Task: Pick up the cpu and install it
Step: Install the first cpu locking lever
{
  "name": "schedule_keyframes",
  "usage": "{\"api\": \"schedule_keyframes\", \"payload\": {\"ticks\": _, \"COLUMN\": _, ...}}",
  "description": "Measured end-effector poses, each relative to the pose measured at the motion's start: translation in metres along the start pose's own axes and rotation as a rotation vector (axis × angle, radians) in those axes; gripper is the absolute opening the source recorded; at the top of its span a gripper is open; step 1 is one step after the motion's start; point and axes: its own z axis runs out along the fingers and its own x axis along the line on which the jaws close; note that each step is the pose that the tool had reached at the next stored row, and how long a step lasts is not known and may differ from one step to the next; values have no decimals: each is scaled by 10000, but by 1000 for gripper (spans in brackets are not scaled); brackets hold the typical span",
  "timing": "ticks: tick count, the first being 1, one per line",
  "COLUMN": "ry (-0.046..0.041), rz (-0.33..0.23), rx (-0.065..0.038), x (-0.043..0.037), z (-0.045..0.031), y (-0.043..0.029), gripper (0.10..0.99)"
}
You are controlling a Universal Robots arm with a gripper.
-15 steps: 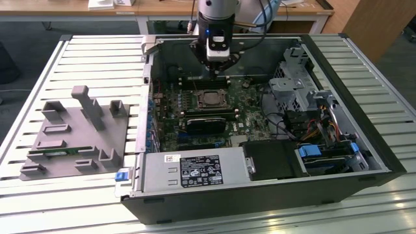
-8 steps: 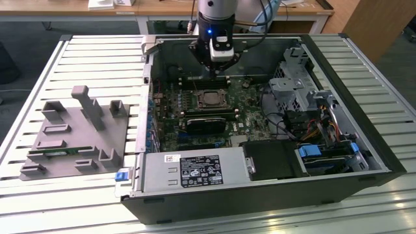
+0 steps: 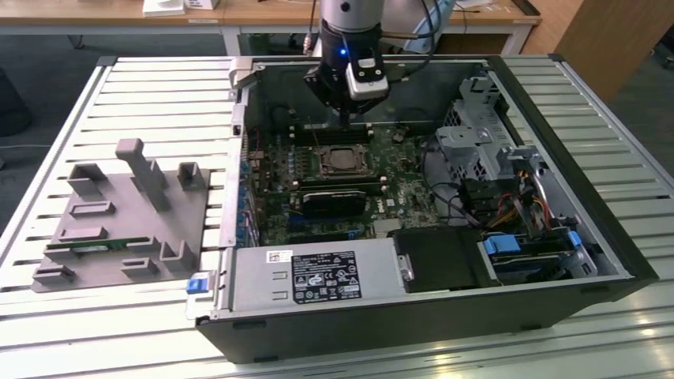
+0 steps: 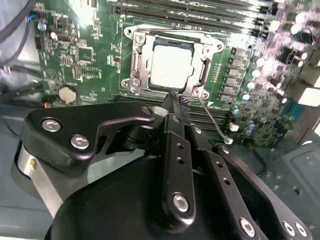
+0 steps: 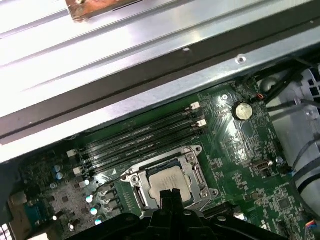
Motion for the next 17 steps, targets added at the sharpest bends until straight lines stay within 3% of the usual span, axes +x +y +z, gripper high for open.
{"api": "schedule_keyframes", "payload": {"ticks": 11, "ry": 53, "rz": -1856, "rx": -29, "x": 0, "z": 3, "y": 0, "gripper": 106}}
{"api": "schedule_keyframes", "payload": {"ticks": 17, "ry": 66, "rz": -2369, "rx": -39, "x": 5, "z": 12, "y": -4, "gripper": 106}}
